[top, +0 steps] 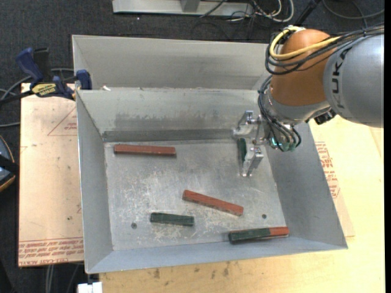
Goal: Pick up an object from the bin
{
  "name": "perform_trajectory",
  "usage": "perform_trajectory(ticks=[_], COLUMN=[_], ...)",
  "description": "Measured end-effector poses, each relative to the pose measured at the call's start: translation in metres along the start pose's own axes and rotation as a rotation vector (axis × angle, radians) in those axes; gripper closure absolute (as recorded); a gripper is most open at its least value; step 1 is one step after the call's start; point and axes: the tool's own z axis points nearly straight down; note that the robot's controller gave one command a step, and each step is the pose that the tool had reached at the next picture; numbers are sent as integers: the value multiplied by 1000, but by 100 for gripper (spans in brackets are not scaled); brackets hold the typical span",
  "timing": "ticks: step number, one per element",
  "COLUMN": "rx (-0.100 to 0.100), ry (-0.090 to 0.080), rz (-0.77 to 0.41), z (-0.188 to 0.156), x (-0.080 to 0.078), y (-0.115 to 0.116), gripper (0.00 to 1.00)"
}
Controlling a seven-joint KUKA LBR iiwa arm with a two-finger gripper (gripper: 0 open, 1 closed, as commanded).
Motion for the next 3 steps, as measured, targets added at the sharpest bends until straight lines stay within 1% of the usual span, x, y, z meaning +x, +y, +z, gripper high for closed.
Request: perform_trajectory(ticks=[1,2,3], rx=[0,3,1], ry=[-8,-15,-17], rz=[-1,-91,-135], z=[-5,13,81], x=[-2,26,75], y=[0,18,49], gripper=[0,0,100])
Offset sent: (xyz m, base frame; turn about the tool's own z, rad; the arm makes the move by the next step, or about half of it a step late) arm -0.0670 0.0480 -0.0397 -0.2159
